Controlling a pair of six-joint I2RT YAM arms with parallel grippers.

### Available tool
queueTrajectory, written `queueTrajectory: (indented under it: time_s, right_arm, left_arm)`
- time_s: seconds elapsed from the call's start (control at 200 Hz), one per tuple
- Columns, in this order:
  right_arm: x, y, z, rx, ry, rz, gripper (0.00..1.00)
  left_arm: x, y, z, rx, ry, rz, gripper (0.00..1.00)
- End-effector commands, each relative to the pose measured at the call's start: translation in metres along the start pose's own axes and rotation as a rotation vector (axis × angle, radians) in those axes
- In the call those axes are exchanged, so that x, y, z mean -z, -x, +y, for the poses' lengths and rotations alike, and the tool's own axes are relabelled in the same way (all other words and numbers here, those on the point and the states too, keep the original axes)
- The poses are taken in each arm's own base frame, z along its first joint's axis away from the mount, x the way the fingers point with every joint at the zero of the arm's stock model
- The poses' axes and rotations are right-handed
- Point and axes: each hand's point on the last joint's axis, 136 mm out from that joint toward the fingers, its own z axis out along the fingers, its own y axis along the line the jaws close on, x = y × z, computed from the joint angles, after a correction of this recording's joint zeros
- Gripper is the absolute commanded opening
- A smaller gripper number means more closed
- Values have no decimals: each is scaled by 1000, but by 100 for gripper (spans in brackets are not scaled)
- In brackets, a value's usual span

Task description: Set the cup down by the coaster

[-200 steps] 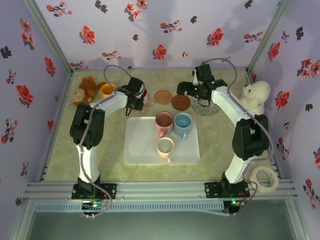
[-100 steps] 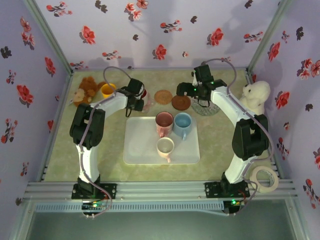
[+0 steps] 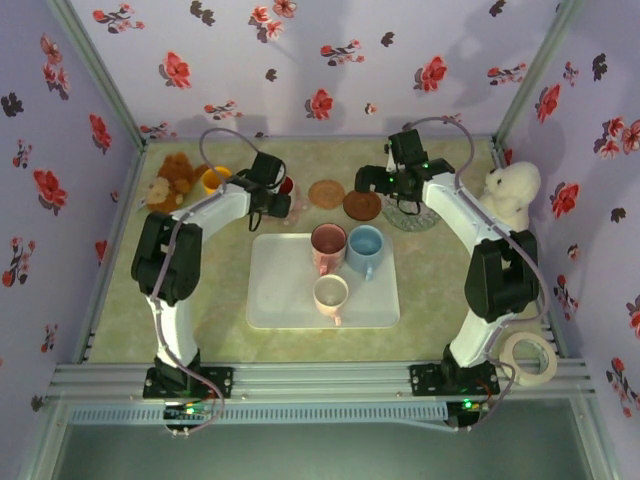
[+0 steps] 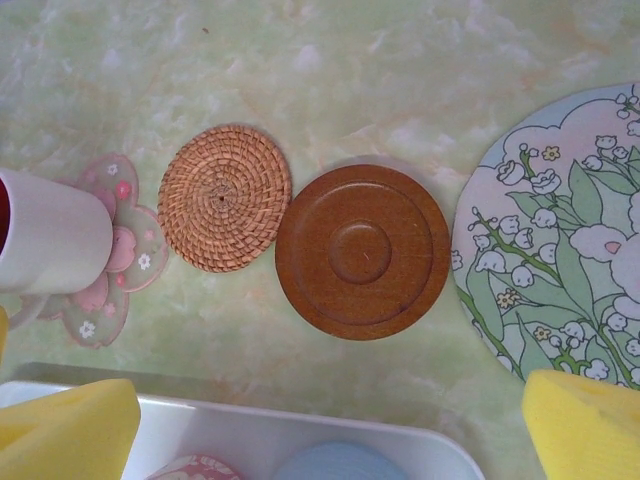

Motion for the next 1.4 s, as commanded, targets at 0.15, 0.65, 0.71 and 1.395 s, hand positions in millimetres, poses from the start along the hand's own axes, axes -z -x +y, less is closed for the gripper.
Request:
queueTrajectory:
  time_s: [0.15,0.65,0.71,1.395]
  right_arm:
    - [31,1,4,26,-15,-29,99]
    - [85,-44,-4,76,-94,54,99]
    - [90,-54,-3,89,-93,73,99]
    - [92,-177,-9,54,-101,274,89]
  left_arm:
    - [44,25,12,44,23,-101,69]
    - [158,52,-8,-37,-169,-286,99]
    - [170,50,-15,-64,-220,-296,99]
    - [215,-67,-44,-311,-517,-407,99]
